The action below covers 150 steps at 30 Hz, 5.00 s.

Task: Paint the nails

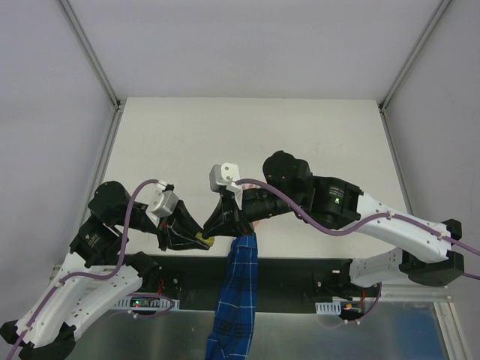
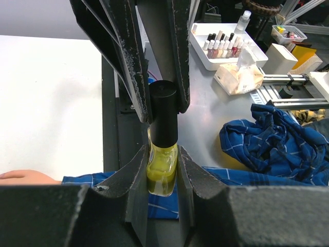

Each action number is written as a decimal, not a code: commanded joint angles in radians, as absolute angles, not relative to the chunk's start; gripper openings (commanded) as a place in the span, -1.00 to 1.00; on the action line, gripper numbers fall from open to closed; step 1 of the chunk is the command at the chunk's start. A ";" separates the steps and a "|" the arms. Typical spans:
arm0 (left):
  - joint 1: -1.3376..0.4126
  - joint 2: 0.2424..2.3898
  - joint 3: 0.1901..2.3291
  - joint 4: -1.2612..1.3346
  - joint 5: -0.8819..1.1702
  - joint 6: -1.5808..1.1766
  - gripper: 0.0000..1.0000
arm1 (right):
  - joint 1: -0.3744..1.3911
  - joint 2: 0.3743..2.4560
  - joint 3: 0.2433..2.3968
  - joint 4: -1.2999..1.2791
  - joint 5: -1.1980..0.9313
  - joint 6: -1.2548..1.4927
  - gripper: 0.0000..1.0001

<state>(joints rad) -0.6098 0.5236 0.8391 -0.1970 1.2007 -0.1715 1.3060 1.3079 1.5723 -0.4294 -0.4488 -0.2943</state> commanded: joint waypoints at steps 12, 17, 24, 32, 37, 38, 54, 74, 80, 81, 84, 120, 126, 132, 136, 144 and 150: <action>-0.620 0.477 0.851 -0.172 1.092 -0.092 -1.00 | 1.281 1.299 1.614 -0.380 -0.328 -0.158 -1.00; -0.620 0.479 0.853 -0.186 1.066 -0.083 -1.00 | 1.278 1.295 1.614 -0.391 -0.298 -0.140 -1.00; -0.620 0.491 0.864 -0.215 1.035 -0.086 -1.00 | 1.288 1.259 1.585 -0.380 -0.279 -0.182 -1.00; -0.620 0.529 0.871 -0.224 1.101 -0.095 -1.00 | 1.324 1.281 1.618 -0.426 -0.333 -0.275 -0.99; -0.620 0.535 0.867 -0.224 1.149 -0.095 -1.00 | 1.327 1.269 1.617 -0.428 -0.370 -0.321 -0.99; -0.620 0.534 0.862 -0.225 1.149 -0.095 -1.00 | 1.327 1.272 1.626 -0.433 -0.355 -0.319 -1.00; -0.620 0.474 0.859 -0.225 1.005 -0.052 -1.00 | 1.319 1.293 1.644 -0.436 -0.299 -0.226 -1.00; -0.620 0.489 0.856 -0.235 1.005 -0.054 -1.00 | 1.315 1.278 1.652 -0.428 -0.247 -0.224 -1.00; -0.620 0.485 0.853 -0.247 0.992 -0.048 -1.00 | 1.312 1.269 1.644 -0.437 -0.267 -0.222 -1.00; -0.620 0.485 0.853 -0.248 0.989 -0.048 -1.00 | 1.312 1.270 1.644 -0.440 -0.270 -0.221 -0.99; -0.620 0.489 0.854 -0.253 0.988 -0.046 -1.00 | 1.312 1.266 1.640 -0.443 -0.276 -0.221 -1.00; -0.620 0.479 0.853 -0.272 0.945 -0.037 -1.00 | 1.299 1.226 1.600 -0.391 -0.244 -0.195 -1.00; -0.620 0.471 0.850 -0.279 0.867 -0.023 -1.00 | 1.287 1.195 1.577 -0.382 -0.227 -0.170 -1.00; -0.620 0.453 0.856 -0.281 0.631 0.011 -1.00 | 1.233 1.141 1.499 -0.374 -0.108 -0.089 -1.00; -0.620 0.468 0.865 -0.258 0.467 0.037 -1.00 | 1.067 1.105 1.407 -0.387 -0.077 0.004 -1.00; -0.620 0.661 0.896 -0.060 0.244 0.121 -1.00 | 0.747 1.173 1.290 -0.370 -0.236 0.051 -0.99; -0.620 0.848 0.971 0.130 0.077 0.123 -1.00 | 0.640 1.252 1.212 -0.265 -0.298 0.035 -1.00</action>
<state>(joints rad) -0.6098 0.7906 0.8928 -0.0673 0.2264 0.0937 0.6670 1.2232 1.2396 -0.3695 -0.2352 0.0231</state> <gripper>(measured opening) 0.208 0.187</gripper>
